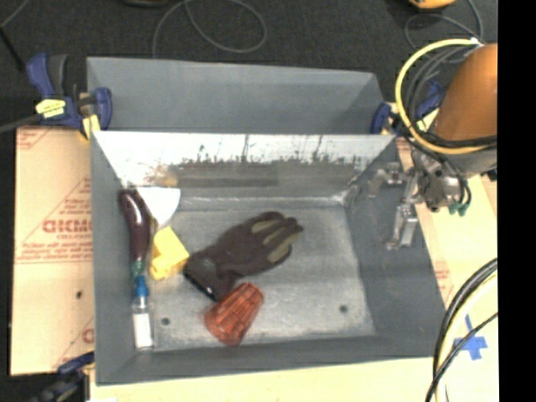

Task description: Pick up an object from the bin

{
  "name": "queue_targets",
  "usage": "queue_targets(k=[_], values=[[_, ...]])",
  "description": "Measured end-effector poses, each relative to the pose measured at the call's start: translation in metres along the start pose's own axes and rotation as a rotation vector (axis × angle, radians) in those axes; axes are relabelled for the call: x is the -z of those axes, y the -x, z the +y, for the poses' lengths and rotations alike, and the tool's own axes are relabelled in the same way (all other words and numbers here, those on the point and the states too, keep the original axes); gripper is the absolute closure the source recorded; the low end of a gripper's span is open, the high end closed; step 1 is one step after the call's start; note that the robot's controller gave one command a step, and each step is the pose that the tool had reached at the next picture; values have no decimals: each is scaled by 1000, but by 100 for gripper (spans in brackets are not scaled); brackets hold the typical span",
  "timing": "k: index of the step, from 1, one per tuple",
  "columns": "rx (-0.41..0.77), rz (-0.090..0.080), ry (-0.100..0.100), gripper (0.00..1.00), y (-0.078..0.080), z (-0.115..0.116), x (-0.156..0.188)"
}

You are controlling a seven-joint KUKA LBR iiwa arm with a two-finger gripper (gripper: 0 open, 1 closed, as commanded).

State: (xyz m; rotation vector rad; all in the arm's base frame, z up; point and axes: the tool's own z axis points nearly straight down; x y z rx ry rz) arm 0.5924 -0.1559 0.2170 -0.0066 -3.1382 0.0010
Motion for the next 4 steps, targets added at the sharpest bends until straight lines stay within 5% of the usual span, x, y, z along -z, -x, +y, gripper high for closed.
queue_targets(k=[1, 2, 3, 4], values=[[3, -8, -2, 0, 1, 1, 5], [-37, -6, -1, 100, 46, 56, -3], [-36, -5, -1, 100, 46, 55, -3], [99, -10, -3, 100, 35, 58, -12]])
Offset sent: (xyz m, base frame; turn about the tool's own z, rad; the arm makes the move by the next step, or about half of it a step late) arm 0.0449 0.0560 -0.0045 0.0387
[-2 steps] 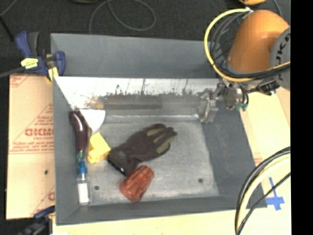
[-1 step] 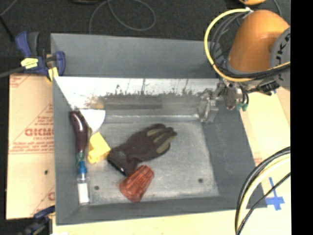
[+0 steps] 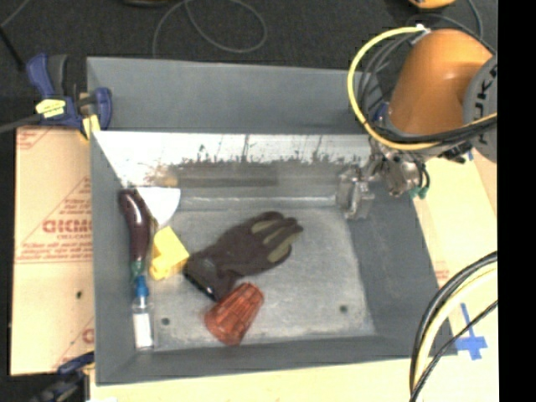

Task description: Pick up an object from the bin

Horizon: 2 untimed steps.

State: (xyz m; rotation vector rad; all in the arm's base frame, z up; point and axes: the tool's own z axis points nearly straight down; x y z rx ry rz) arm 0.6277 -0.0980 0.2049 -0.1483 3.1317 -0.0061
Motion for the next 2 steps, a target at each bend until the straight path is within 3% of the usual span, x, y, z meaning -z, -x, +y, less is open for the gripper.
queue_targets(k=[1, 2], values=[[-138, 1, 2, 0, -16, 17, -56], [-249, 4, 2, 0, -21, 25, -76]])
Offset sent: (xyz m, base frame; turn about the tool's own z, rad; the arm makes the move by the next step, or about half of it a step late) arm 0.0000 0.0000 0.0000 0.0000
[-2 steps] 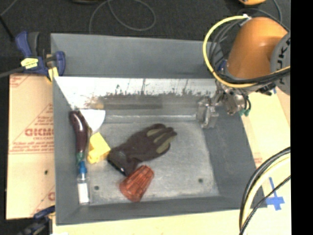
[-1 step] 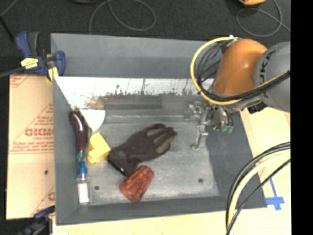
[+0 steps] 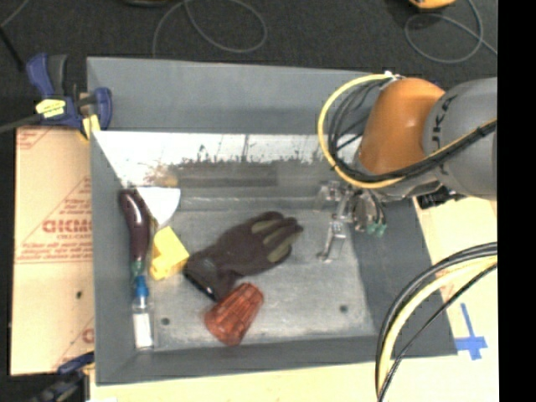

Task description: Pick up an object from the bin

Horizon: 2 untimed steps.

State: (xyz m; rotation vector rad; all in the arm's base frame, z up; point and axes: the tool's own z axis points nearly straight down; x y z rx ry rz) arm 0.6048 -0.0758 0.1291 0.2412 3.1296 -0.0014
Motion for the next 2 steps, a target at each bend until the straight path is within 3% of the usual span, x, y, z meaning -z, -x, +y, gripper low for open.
queue_targets(k=[1, 2], values=[[54, -8, -3, 0, 1, 34, -21], [40, -4, 3, 0, -18, 58, -42]])
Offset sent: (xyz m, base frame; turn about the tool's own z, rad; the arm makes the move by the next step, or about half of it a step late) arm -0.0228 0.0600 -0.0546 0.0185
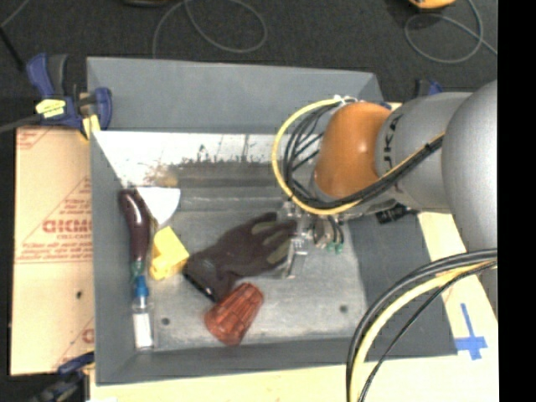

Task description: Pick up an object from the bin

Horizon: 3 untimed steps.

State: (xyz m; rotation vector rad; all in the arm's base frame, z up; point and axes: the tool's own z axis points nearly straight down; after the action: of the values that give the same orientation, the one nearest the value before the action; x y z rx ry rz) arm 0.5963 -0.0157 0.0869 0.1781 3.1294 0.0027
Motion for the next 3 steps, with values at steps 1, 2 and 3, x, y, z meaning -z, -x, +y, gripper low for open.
queue_targets(k=[1, 2, 3], values=[[-310, -11, -6, 100, 0, 32, -12], [-306, -10, -7, 100, 0, 32, -12], [-304, -10, -7, 100, 0, 32, -12]])
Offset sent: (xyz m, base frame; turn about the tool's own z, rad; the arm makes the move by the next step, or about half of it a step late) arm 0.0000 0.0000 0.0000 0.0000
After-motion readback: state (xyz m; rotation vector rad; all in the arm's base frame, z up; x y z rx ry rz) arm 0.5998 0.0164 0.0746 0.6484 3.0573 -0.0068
